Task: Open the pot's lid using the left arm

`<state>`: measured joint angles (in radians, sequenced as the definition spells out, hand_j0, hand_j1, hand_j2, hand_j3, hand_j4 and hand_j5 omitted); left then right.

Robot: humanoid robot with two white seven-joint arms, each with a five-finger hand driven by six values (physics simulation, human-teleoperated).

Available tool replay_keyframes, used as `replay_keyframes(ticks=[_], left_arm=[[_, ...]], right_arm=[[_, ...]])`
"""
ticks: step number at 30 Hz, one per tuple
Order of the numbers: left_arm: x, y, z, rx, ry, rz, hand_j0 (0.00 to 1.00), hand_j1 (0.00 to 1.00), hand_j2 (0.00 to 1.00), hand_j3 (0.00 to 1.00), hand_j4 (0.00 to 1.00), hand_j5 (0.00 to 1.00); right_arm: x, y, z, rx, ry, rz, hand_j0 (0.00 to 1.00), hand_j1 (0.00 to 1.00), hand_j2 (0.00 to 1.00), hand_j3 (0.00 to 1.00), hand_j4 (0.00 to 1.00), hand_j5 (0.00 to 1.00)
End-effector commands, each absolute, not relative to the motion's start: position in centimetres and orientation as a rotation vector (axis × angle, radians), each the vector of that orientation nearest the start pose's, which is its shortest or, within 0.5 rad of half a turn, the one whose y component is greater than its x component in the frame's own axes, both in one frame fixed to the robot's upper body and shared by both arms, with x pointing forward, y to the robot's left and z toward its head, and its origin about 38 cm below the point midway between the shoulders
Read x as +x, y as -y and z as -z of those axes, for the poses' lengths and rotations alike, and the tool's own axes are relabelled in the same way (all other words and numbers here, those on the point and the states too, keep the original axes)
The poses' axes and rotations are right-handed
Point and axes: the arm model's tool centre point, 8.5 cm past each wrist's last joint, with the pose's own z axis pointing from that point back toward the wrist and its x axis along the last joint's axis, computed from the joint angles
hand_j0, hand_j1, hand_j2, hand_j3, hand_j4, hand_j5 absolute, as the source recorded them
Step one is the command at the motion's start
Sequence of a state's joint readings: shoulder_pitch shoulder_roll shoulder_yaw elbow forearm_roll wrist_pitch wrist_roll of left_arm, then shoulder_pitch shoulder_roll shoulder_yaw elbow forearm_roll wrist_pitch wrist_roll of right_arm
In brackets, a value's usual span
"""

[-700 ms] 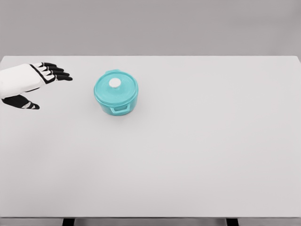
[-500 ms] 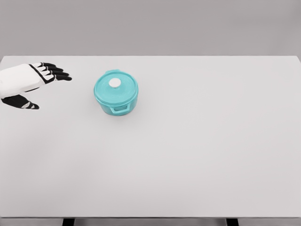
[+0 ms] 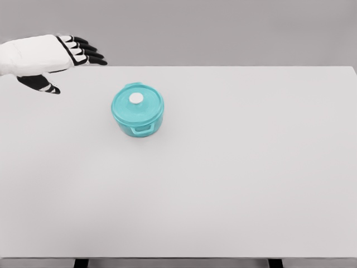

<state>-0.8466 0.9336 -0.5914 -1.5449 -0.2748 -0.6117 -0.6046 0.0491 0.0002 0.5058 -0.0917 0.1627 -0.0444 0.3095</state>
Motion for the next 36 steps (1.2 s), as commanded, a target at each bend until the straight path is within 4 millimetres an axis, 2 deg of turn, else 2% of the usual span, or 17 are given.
replay_keyframes(ticks=[1,3,5,6,8,10,13,15,22,25,28,30,36], left_arm=[[43.7,-28.2,-28.2,-0.52,-1.903,-2.992,1.0,1.0,1.0,1.0,1.0,1.0],[44.6,-25.5,-29.7,-0.507,-1.863,-2.937,1.0,1.0,1.0,1.0,1.0,1.0],[45.0,-23.5,-30.1,-0.487,-1.86,-2.915,1.0,1.0,1.0,1.0,1.0,1.0],[45.1,-23.3,-29.9,-0.48,-1.858,-2.92,1.0,1.0,1.0,1.0,1.0,1.0],[47.2,-23.8,-28.4,-0.485,-1.882,-3.002,1.0,1.0,1.0,1.0,1.0,1.0],[48.5,-22.7,-28.0,-0.475,-1.83,-3.046,1.0,1.0,1.0,1.0,1.0,1.0],[48.6,-22.1,-28.4,-0.473,-1.809,-3.037,1.0,1.0,1.0,1.0,1.0,1.0],[48.6,-21.0,-28.2,-0.444,-1.814,-3.022,1.0,1.0,1.0,1.0,1.0,1.0],[48.5,-20.6,-26.5,-0.423,-1.761,-3.091,0.99,0.99,0.99,0.99,0.99,0.99],[48.7,-20.7,-26.4,-0.437,-1.762,-3.107,0.98,0.98,0.98,0.98,0.98,0.98],[49.0,-20.5,-26.1,-0.473,-1.737,-3.13,0.91,0.91,0.91,0.91,0.91,0.91],[49.4,-20.2,-25.9,-0.535,-1.706,-3.151,0.91,0.91,0.91,0.91,0.91,0.91],[49.4,-20.2,-25.8,-0.532,-1.704,-3.153,0.87,0.87,0.87,0.87,0.87,0.87]], right_arm=[[-1.6,23.3,26.2,0.261,-0.047,-0.673,1.0,1.0,1.0,1.0,1.0,1.0],[-1.6,23.3,26.2,0.261,-0.047,-0.673,1.0,1.0,1.0,1.0,1.0,1.0],[-1.5,23.3,26.2,0.261,-0.045,-0.673,1.0,1.0,1.0,1.0,1.0,1.0],[-1.6,23.3,26.2,0.261,-0.047,-0.673,1.0,1.0,1.0,1.0,1.0,1.0],[-1.6,23.3,26.2,0.261,-0.047,-0.673,1.0,1.0,1.0,1.0,1.0,1.0],[-1.5,23.3,26.2,0.261,-0.045,-0.673,1.0,1.0,1.0,1.0,1.0,1.0],[-1.5,23.3,26.2,0.261,-0.045,-0.673,1.0,1.0,1.0,1.0,1.0,1.0],[-1.6,23.3,26.2,0.261,-0.047,-0.673,1.0,1.0,1.0,1.0,1.0,1.0],[-1.6,23.3,26.2,0.261,-0.047,-0.673,1.0,1.0,1.0,1.0,1.0,1.0],[-1.5,23.3,26.2,0.261,-0.045,-0.673,1.0,1.0,1.0,1.0,1.0,1.0],[-1.5,23.3,26.2,0.261,-0.045,-0.673,1.0,1.0,1.0,1.0,1.0,1.0],[-1.5,23.3,26.2,0.261,-0.045,-0.673,1.0,1.0,1.0,1.0,1.0,1.0],[-1.5,23.3,26.2,0.261,-0.045,-0.673,1.0,1.0,1.0,1.0,1.0,1.0]])
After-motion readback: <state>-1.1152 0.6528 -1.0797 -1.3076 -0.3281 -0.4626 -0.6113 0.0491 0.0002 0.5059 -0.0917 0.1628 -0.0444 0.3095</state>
